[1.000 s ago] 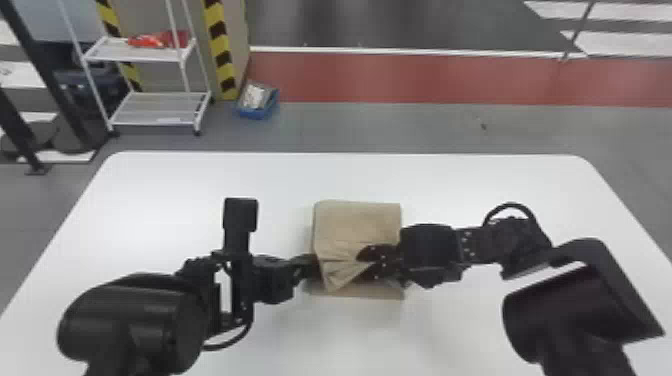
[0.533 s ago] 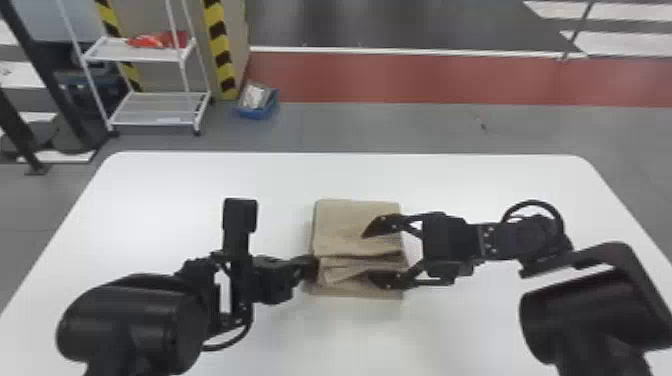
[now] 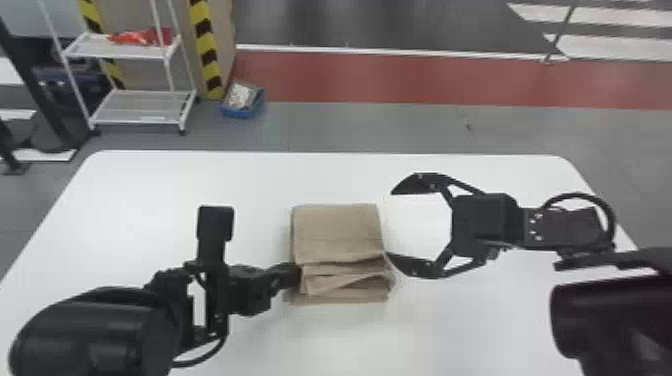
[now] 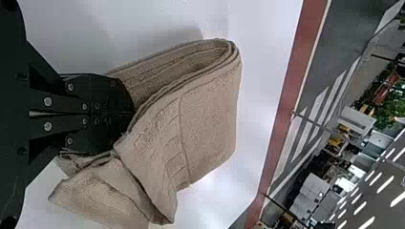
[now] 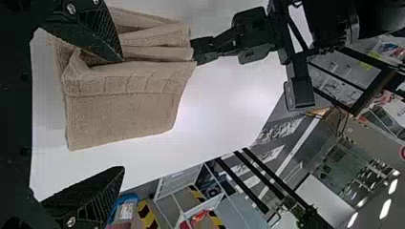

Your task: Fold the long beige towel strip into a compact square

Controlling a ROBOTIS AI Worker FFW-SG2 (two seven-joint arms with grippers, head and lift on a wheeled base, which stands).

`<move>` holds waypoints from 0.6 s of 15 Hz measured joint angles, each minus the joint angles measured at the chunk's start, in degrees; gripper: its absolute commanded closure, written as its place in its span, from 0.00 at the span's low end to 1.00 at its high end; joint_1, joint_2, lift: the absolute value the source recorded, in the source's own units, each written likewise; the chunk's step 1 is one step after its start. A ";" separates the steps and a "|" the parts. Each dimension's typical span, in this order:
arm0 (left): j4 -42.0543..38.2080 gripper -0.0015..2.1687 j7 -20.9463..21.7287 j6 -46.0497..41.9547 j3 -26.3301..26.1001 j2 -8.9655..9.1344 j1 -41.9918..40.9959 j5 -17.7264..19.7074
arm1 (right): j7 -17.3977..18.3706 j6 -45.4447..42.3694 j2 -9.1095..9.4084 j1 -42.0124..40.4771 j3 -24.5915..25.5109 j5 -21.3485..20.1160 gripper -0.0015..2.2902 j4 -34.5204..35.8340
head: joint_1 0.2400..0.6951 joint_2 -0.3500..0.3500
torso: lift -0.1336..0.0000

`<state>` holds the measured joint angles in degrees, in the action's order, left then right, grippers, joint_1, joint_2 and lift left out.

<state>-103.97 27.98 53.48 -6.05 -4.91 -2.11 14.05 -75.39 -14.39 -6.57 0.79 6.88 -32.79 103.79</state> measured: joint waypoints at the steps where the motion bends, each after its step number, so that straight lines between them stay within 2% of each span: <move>1: -2.03 0.88 0.20 1.19 0.65 -0.06 -0.87 0.29 | 0.20 -0.28 0.08 -0.29 1.19 0.96 0.04 0.30 | 1.00 0.38 | 0.07; 4: -6.40 0.88 0.93 3.71 2.99 -0.22 -2.76 1.38 | 0.67 -0.58 0.16 -0.54 4.50 3.60 0.04 0.53 | 1.00 0.36 | 0.07; 7: -7.54 0.88 1.07 4.13 4.78 -0.33 -3.27 2.16 | 0.77 -0.91 0.16 -0.91 6.79 5.08 0.04 0.82 | 1.00 0.35 | 0.07; 9: -9.01 0.88 1.42 4.11 6.68 -1.19 -3.93 2.35 | 0.99 -0.78 0.16 -1.23 8.45 5.98 0.04 1.44 | 1.00 0.36 | 0.07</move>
<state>-112.98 29.40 57.59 0.63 -6.10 -6.03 16.41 -74.40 -15.16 -6.41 -0.44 15.33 -26.81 105.23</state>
